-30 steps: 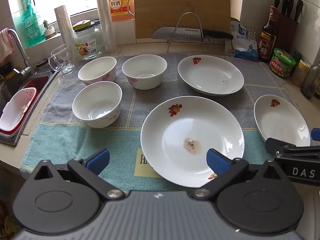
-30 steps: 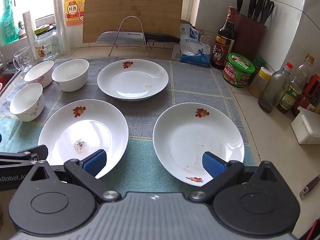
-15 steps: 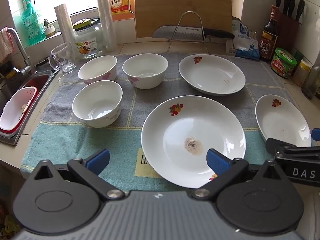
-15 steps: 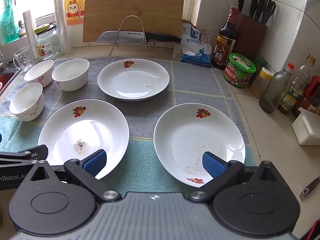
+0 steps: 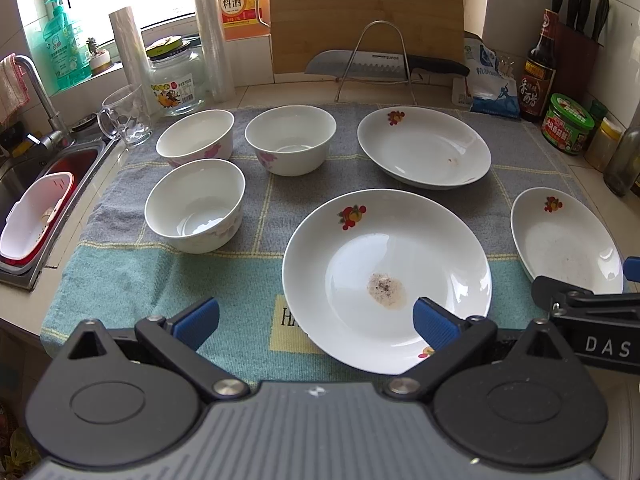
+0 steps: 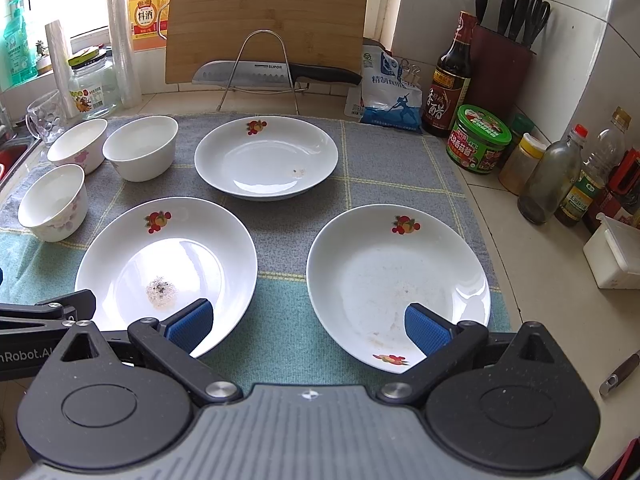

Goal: Organize plates and bowls

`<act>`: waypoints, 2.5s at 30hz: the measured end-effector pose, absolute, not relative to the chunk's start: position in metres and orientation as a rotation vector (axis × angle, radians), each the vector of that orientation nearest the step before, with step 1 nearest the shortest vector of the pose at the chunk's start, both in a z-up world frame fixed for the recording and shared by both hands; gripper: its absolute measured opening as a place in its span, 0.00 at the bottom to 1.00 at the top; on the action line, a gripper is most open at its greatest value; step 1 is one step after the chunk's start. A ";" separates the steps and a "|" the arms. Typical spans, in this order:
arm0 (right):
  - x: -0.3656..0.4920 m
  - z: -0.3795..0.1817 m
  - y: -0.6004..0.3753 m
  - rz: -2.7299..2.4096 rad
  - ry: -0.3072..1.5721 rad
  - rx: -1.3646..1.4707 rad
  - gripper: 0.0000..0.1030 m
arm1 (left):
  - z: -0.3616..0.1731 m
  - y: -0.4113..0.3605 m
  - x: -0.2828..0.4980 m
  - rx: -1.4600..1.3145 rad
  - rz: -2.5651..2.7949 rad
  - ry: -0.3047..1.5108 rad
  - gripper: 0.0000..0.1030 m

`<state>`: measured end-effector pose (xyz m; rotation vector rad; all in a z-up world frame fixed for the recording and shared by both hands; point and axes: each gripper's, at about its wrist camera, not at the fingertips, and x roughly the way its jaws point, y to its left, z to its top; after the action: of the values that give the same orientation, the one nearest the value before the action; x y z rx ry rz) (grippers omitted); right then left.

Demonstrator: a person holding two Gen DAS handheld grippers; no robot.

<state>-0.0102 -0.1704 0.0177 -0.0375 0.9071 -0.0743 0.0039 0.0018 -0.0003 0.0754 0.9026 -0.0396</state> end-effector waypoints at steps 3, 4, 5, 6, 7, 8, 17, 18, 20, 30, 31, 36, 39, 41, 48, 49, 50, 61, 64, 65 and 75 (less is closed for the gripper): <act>-0.010 0.018 -0.170 -0.075 0.906 -0.038 1.00 | 0.000 0.002 0.004 0.074 -0.040 0.901 0.99; -0.011 0.018 -0.171 -0.074 0.905 -0.037 1.00 | -0.001 0.002 0.003 0.074 -0.040 0.900 0.99; -0.011 0.018 -0.171 -0.074 0.906 -0.037 1.00 | 0.000 0.002 0.003 0.075 -0.040 0.900 0.99; -0.011 0.018 -0.171 -0.074 0.905 -0.037 1.00 | 0.000 0.002 0.002 0.075 -0.039 0.899 0.99; -0.011 0.018 -0.171 -0.074 0.905 -0.037 1.00 | 0.000 0.002 0.002 0.075 -0.039 0.899 0.99; -0.011 0.018 -0.171 -0.074 0.905 -0.037 1.00 | 0.000 0.002 0.002 0.076 -0.039 0.900 0.99; -0.012 0.019 -0.171 -0.074 0.902 -0.039 1.00 | 0.000 0.002 0.001 0.075 -0.040 0.898 0.99; -0.012 0.019 -0.171 -0.074 0.902 -0.039 1.00 | 0.000 0.002 0.001 0.075 -0.040 0.898 0.99; -0.013 0.020 -0.171 -0.074 0.901 -0.040 1.00 | 0.000 0.002 0.001 0.075 -0.039 0.898 0.99; -0.015 0.022 -0.171 -0.076 0.895 -0.044 1.00 | 0.002 0.004 -0.002 0.068 -0.039 0.893 0.99; -0.015 0.022 -0.171 -0.076 0.894 -0.045 1.00 | 0.002 0.004 -0.003 0.068 -0.040 0.893 0.99; -0.015 0.022 -0.171 -0.076 0.893 -0.045 1.00 | 0.002 0.003 -0.003 0.067 -0.039 0.893 0.99; -0.016 0.022 -0.170 -0.077 0.893 -0.045 1.00 | 0.003 0.004 -0.002 0.067 -0.042 0.893 0.99; -0.016 0.022 -0.170 -0.077 0.893 -0.045 1.00 | 0.003 0.004 -0.002 0.069 -0.044 0.891 0.99; -0.015 0.025 -0.168 -0.086 0.889 -0.050 1.00 | 0.004 0.008 0.000 0.072 -0.051 0.883 0.99; -0.016 0.024 -0.165 -0.089 0.887 -0.053 1.00 | 0.004 0.008 0.000 0.071 -0.053 0.883 0.99; -0.016 0.025 -0.165 -0.092 0.886 -0.053 1.00 | 0.004 0.009 0.000 0.070 -0.057 0.883 0.99; -0.017 0.026 -0.157 -0.122 0.867 -0.055 1.00 | 0.006 0.016 0.006 0.078 -0.125 0.862 0.99; -0.017 0.028 -0.154 -0.132 0.856 -0.061 1.00 | 0.007 0.019 0.009 0.078 -0.158 0.866 0.99; -0.017 0.028 -0.153 -0.137 0.851 -0.063 1.00 | 0.006 0.020 0.011 0.073 -0.172 0.871 0.99; -0.029 0.033 -0.147 -0.133 0.768 -0.069 1.00 | 0.003 0.033 0.021 0.067 -0.296 0.844 0.99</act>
<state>-0.0286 -0.1468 0.0334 -0.0688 0.7685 -0.1326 0.0214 0.0326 0.0027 0.0667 0.8436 -0.2958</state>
